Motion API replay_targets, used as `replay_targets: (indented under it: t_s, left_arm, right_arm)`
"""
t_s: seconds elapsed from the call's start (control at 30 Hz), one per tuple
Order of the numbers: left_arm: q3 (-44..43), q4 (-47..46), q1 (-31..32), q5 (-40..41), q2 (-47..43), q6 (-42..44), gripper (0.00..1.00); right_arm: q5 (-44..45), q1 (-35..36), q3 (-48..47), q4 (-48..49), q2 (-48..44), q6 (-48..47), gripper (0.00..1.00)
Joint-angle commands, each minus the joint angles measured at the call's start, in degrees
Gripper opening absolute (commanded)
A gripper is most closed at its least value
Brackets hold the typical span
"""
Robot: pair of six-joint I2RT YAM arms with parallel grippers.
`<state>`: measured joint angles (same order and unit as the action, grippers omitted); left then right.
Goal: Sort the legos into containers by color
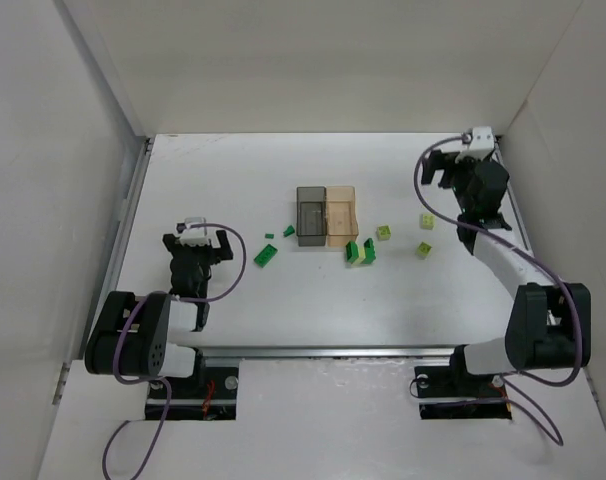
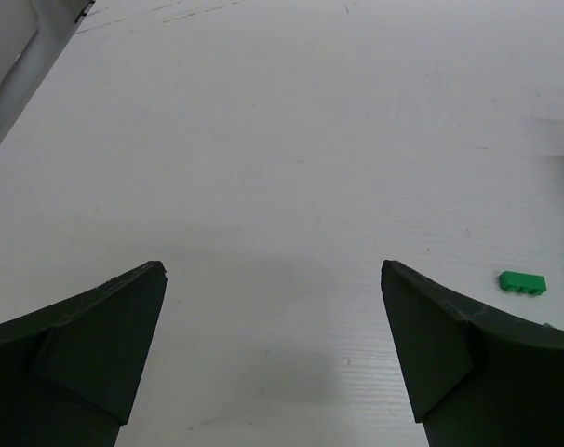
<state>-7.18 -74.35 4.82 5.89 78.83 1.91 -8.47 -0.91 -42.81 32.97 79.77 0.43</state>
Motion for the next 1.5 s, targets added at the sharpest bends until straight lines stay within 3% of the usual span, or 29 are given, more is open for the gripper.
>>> replay_targets:
  t_s: [0.0, 0.03, 0.07, 0.1, 0.13, 0.17, 0.2, 0.23, 0.27, 0.3, 0.33, 0.4, 0.47, 0.53, 0.63, 0.73, 1.0, 1.13, 1.47]
  left_arm:
    - [-0.4, -11.8, 0.3, -3.8, -1.6, 1.2, 1.0]
    - [-1.1, -11.8, 0.3, -3.9, -1.6, 1.9, 1.0]
    - [0.2, -14.7, 0.3, -3.3, -1.6, 2.0, 1.0]
    - [0.2, -16.0, 0.3, -4.5, -4.3, 2.0, 1.0]
    - [-0.3, -1.9, 0.3, -7.9, -8.9, 3.1, 1.0]
    - [-8.2, 10.7, 0.3, -14.2, -19.7, 11.4, 1.0]
    - [-13.6, 21.9, 0.9, -31.9, -22.5, 19.3, 1.0]
    - [-18.7, 40.4, 2.1, -38.4, -24.0, 27.3, 1.0]
    - [-26.2, 46.0, 3.4, -42.1, -24.8, 33.6, 1.0]
    - [-28.6, 48.7, 5.3, -42.2, -25.3, 38.0, 1.0]
    - [-30.2, 49.9, 6.0, -40.4, -25.3, 39.1, 1.0]
    - [-33.5, 50.5, 7.1, -35.4, -23.1, 39.8, 1.0]
    - [-36.9, 53.3, 7.7, -29.3, -20.7, 40.4, 1.0]
    - [-43.7, 61.1, 7.7, -26.6, -16.5, 40.4, 1.0]
    - [-50.2, 68.6, 7.7, -24.3, -11.3, 35.3, 1.0]
    - [-52.7, 72.7, 7.7, -23.1, -8.3, 31.5, 1.0]
    - [-50.2, 67.2, 7.7, -17.9, -5.9, 20.3, 1.0]
    - [-49.6, 67.2, 7.7, -17.2, -5.3, 21.1, 1.0]
    - [-49.7, 66.1, 7.7, -16.6, -4.1, 20.6, 1.0]
  right_arm:
    - [10.5, 6.6, -14.3, -15.2, -1.7, -5.7, 1.0]
    - [15.4, 9.2, -17.8, -15.7, -2.2, -9.0, 1.0]
    - [20.9, 12.0, -19.2, -15.7, -2.8, -18.0, 1.0]
    - [31.7, 14.9, -20.8, -15.7, -2.8, -23.3, 1.0]
    - [37.0, 19.5, -22.5, -15.7, -2.8, -28.3, 1.0]
    - [41.7, 21.0, -26.4, -15.7, -0.1, -36.1, 1.0]
    - [45.9, 21.8, -28.4, -15.7, 1.5, -38.1, 1.0]
    - [52.9, 21.8, -30.3, -15.7, 3.2, -38.1, 1.0]
    - [57.4, 21.1, -34.8, -15.7, 4.8, -35.6, 1.0]
    - [63.3, 20.5, -37.7, -17.9, 7.9, -22.6, 1.0]
    - [66.4, 19.8, -41.7, -27.1, 9.1, -14.9, 1.0]
    - [28.5, 12.8, -54.1, -54.7, 12.1, -1.6, 1.0]
    - [-2.5, 5.3, -55.9, -59.2, 15.4, 3.2, 1.0]
    - [-0.6, 4.7, -54.2, -63.5, 20.2, 11.7, 1.0]
    - [5.9, 4.7, -49.9, -69.2, 27.0, 17.1, 1.0]
    - [9.7, 4.7, -44.1, -68.5, 28.7, 19.0, 0.98]
    - [16.1, 4.7, -44.8, -68.0, 35.7, 19.2, 0.89]
    - [18.2, 4.7, -45.4, -69.4, 36.9, 19.2, 0.86]
    - [14.9, 7.0, -44.6, -68.1, 26.1, 12.5, 0.86]
